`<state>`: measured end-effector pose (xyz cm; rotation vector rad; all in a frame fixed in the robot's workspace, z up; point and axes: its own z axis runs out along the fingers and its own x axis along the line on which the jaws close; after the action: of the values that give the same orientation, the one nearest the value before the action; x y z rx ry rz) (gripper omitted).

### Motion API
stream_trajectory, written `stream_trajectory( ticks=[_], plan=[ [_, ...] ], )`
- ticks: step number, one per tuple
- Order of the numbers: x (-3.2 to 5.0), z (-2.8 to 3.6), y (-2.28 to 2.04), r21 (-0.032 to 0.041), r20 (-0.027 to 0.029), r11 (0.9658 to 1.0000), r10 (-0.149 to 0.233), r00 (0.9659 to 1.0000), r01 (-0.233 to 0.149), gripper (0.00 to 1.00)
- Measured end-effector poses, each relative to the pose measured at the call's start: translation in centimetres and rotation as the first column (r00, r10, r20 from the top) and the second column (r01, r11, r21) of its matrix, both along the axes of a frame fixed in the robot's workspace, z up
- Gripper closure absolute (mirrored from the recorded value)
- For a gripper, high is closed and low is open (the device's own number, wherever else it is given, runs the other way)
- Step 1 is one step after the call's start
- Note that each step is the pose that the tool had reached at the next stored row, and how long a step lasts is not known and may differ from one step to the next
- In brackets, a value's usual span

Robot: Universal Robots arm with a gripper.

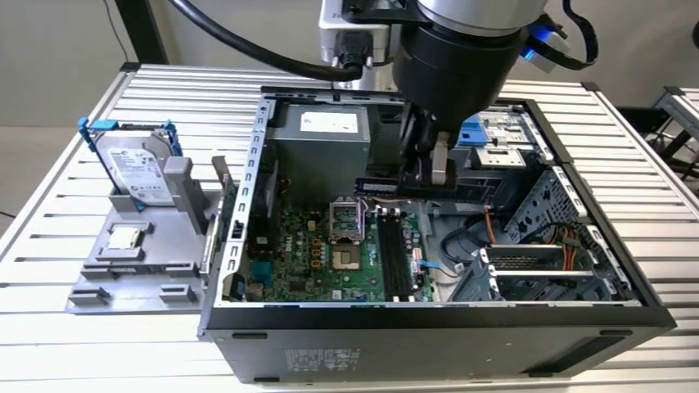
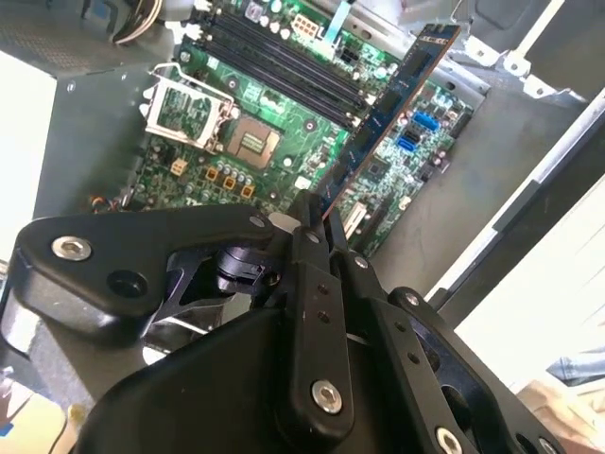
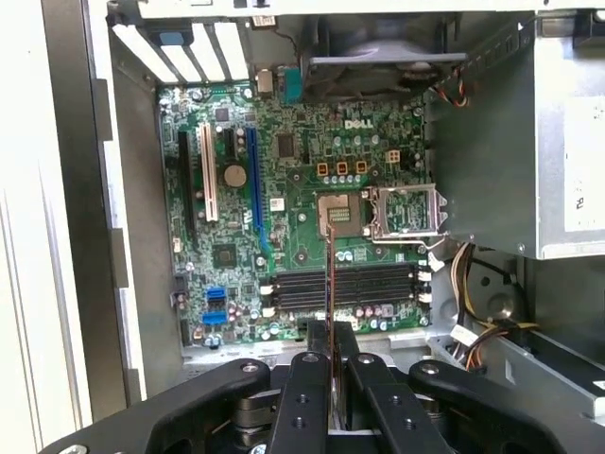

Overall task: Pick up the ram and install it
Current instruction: 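Pick up the ram and move it above insertion slot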

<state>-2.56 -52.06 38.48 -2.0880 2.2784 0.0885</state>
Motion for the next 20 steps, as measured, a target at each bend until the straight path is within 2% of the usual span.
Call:
stream_trajectory(
  ticks=[6, 11, 13, 20],
  plan=[
    [1.59, 0.0, 0.07, -0.0033, -0.0014, 1.0, -0.001, 1.0, 0.001, 1.0],
    [1.64, 0.0, 0.12, -0.0034, -0.0014, 1.0, -0.001, 1.0, 0.001, 1.0],
    [1.67, 0.0, 0.65, -0.0039, -0.0014, 1.0, -0.001, 1.0, 0.001, 1.0],
    [1.87, 0.0, 3.35, -0.0062, -0.0014, 1.0, -0.001, 1.0, 0.001, 1.0]
  ],
)
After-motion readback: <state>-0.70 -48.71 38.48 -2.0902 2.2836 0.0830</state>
